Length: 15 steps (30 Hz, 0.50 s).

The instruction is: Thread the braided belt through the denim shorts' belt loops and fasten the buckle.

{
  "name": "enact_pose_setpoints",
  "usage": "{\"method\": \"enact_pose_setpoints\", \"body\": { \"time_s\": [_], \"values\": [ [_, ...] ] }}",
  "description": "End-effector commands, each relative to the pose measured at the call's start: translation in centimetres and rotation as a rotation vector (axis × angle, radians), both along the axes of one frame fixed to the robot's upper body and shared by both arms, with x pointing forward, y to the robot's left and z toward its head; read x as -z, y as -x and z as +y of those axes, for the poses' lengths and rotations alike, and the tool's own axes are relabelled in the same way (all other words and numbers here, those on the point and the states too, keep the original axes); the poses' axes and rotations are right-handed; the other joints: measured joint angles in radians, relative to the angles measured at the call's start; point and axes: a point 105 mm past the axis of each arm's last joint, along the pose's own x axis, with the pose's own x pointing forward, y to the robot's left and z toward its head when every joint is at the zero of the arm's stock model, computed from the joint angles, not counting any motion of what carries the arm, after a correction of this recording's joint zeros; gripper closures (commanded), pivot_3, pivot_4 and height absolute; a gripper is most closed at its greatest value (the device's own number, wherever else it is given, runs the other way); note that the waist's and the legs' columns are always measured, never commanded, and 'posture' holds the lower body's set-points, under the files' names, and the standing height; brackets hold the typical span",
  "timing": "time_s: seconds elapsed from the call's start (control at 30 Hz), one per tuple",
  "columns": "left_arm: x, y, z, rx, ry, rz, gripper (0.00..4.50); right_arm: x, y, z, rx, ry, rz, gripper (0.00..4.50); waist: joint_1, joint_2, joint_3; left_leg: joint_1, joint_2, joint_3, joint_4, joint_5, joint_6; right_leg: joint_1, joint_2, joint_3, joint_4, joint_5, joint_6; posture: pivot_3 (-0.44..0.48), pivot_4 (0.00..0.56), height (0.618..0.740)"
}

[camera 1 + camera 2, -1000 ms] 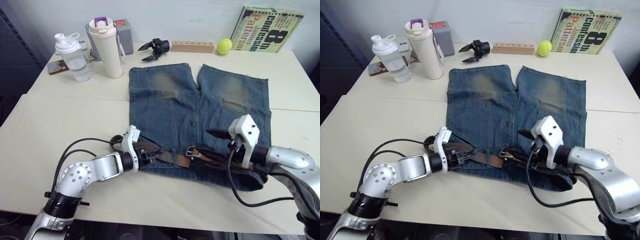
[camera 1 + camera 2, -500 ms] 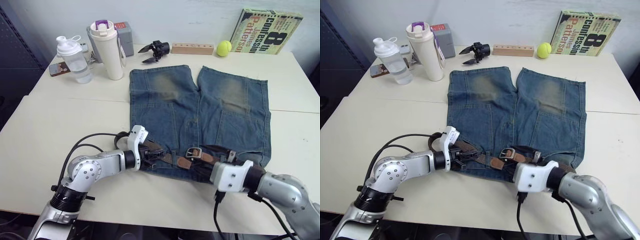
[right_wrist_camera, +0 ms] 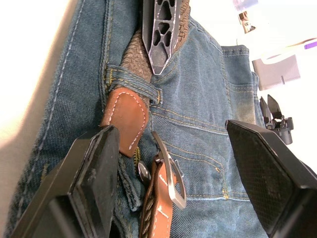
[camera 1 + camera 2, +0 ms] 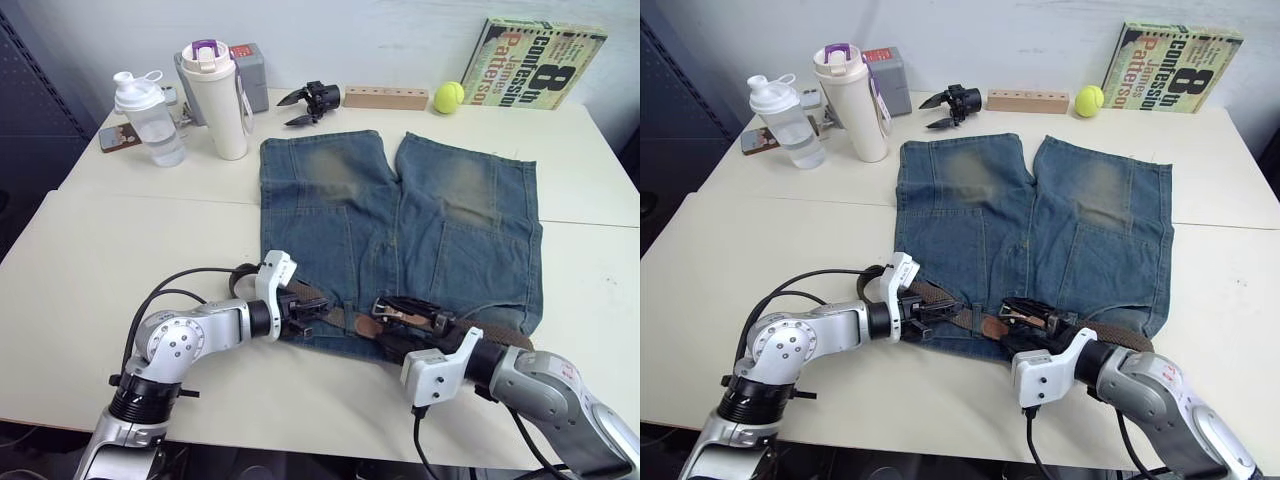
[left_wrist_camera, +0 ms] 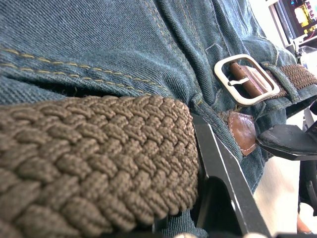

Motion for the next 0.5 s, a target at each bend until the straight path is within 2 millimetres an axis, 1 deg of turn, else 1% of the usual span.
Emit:
{"method": "enact_pose_setpoints", "body": {
  "time_s": [0.03,0.1,0.17,0.3,0.5],
  "values": [
    [1.4,0.8,0.0,0.013,-0.043,0.047,4.50,-0.2,0.3,-0.2,-0.003,-0.008,-0.001,0.84,0.000,0.000,0.000,0.000,0.000,0.000,0.000,0.000,0.000,0.000,0.000,0.000,0.000,0.000,0.000,0.000,0.150,0.657],
    [1.5,0.8,-0.1,0.018,-0.046,0.049,4.50,-0.2,0.5,-1.2,0.012,0.006,0.011,0.84,0.000,0.000,0.000,0.000,0.000,0.000,0.000,0.000,0.000,0.000,0.000,0.000,0.000,0.000,0.000,0.000,0.150,0.657],
    [1.6,0.9,-0.1,0.022,-0.046,0.052,4.50,-0.4,0.7,-1.5,0.009,0.004,0.017,0.84,0.000,0.000,0.000,0.000,0.000,0.000,0.000,0.000,0.000,0.000,0.000,0.000,0.000,0.000,0.000,0.000,0.150,0.657],
    [1.7,1.0,-0.1,0.027,-0.049,0.055,4.50,-0.2,1.1,-1.1,-0.009,-0.011,0.035,0.84,-0.001,0.000,0.000,0.001,0.000,0.000,0.000,0.000,0.000,0.000,0.000,0.000,0.001,0.000,0.000,0.000,0.150,0.657],
    [1.5,1.0,-0.1,0.029,-0.052,0.055,4.50,-0.5,0.3,0.4,-0.015,-0.056,0.003,0.84,-0.002,0.000,0.000,0.001,0.000,0.000,0.000,0.000,0.000,0.000,0.000,0.000,0.001,0.000,0.000,0.000,0.150,0.657]
  ]
}}
